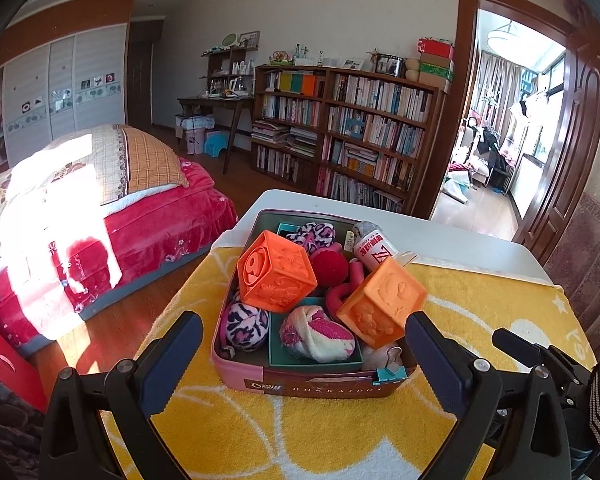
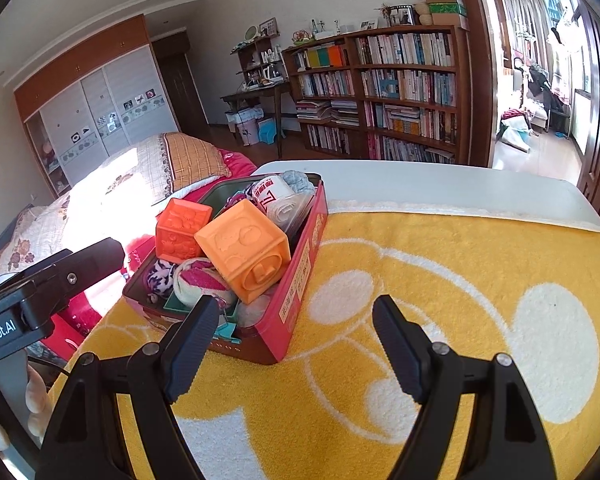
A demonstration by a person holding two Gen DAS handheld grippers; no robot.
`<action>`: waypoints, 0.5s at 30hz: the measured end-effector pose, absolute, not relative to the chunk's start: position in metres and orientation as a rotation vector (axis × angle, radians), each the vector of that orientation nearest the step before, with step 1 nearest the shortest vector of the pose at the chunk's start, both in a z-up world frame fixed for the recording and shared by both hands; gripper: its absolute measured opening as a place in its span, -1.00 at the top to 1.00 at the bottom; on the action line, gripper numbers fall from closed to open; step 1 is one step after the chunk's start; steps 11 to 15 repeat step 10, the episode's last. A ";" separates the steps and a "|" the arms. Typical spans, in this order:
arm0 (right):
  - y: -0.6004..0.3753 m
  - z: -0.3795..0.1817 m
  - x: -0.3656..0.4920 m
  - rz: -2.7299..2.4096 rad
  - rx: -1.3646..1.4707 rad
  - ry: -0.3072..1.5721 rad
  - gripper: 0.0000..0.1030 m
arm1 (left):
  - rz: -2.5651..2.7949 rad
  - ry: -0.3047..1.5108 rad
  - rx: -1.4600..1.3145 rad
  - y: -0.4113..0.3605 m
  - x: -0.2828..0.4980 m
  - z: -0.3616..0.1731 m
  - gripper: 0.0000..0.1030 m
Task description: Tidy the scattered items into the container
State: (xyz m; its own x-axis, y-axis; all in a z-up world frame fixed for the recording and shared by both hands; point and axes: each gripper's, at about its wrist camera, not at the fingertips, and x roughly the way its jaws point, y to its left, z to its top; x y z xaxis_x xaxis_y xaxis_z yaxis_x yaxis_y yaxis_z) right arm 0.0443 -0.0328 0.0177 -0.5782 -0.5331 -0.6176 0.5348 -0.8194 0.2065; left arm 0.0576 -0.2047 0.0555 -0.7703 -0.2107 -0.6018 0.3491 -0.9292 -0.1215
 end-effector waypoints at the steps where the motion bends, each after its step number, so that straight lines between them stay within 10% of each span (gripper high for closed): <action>1: -0.034 0.017 0.045 -2.355 0.923 0.009 -0.59 | -2.690 0.332 0.882 -0.205 0.057 0.055 -0.99; 15: -0.038 0.011 0.049 -2.357 0.922 0.033 -0.59 | -2.694 0.228 0.875 -0.197 0.058 0.048 -0.99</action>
